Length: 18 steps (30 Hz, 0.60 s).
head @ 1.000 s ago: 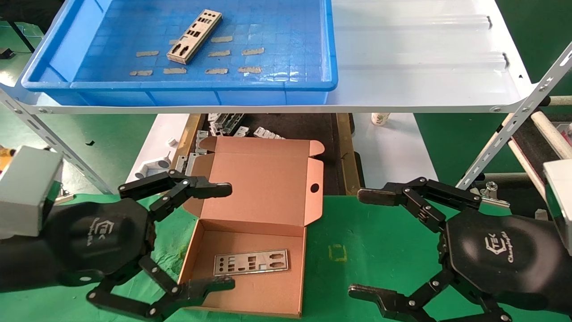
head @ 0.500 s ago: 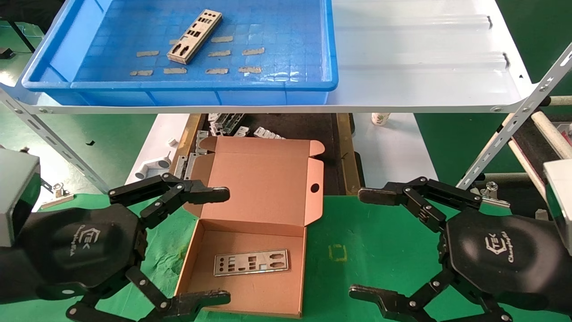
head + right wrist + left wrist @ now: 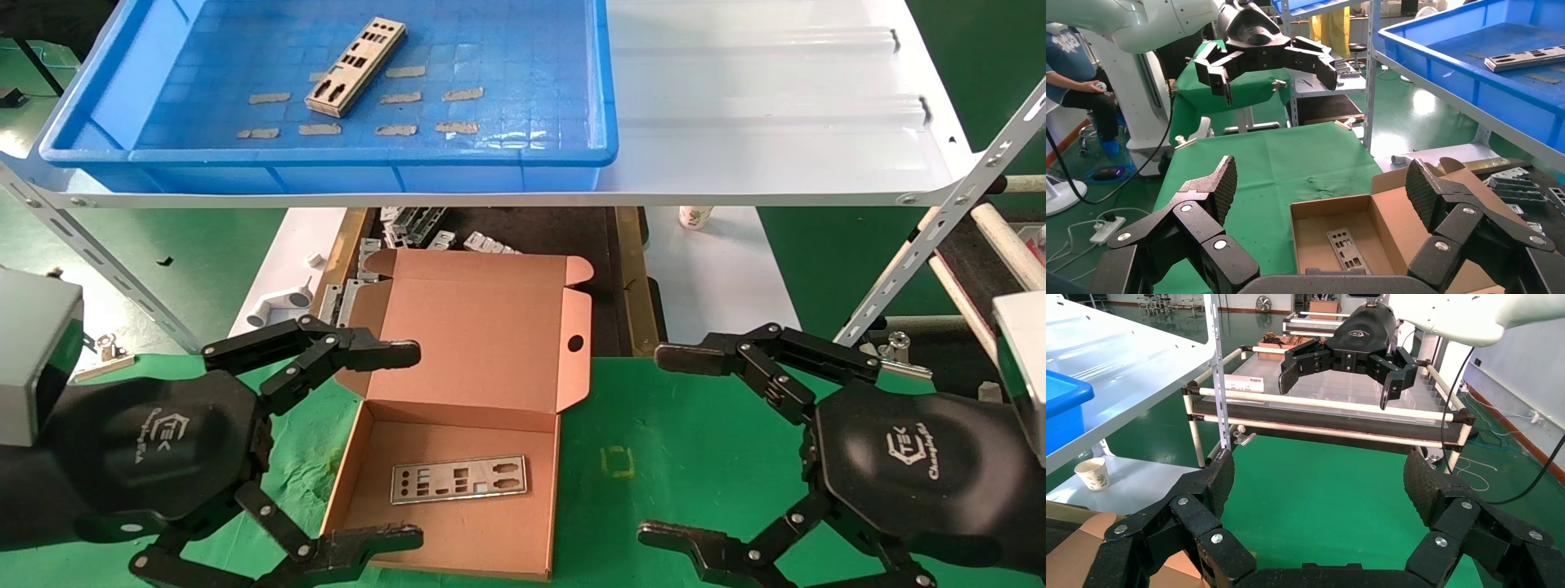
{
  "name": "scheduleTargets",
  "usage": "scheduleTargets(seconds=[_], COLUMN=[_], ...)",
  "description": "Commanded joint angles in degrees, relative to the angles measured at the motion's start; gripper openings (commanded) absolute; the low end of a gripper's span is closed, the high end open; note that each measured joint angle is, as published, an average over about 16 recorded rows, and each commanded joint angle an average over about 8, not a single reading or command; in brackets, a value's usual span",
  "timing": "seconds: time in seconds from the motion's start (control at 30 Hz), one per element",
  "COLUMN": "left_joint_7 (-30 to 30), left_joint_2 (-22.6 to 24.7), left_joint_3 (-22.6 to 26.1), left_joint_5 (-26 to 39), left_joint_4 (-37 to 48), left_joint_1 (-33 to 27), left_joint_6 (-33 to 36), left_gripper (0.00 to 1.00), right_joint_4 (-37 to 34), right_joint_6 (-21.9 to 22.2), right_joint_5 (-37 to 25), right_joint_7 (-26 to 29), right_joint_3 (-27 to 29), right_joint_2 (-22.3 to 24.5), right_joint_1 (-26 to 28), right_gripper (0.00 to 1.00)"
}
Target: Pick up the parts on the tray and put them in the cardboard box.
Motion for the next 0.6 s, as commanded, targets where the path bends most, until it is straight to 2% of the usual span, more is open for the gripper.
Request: scheduleTargets(seconds=[0.03,0.6], left_joint_7=[0.0,0.1], left_joint_2=[0.0,0.1], left_joint_3=[0.0,0.1], left_joint_5=[0.0,0.2], left_joint_4=[0.1,0.3], left_joint_1=[0.0,-0.2], left_joint_6=[0.0,0.1], left_gripper=[1.00,1.00], right_joint_4=[0.0,0.0], right_joint_6=[0.0,0.0], right_joint_5=[0.0,0.0], right_joint_7=[0.0,0.0], right_joint_3=[0.0,0.0], right_joint_2=[0.0,0.0], right_joint_1=[0.0,0.0], right_gripper=[1.00,1.00])
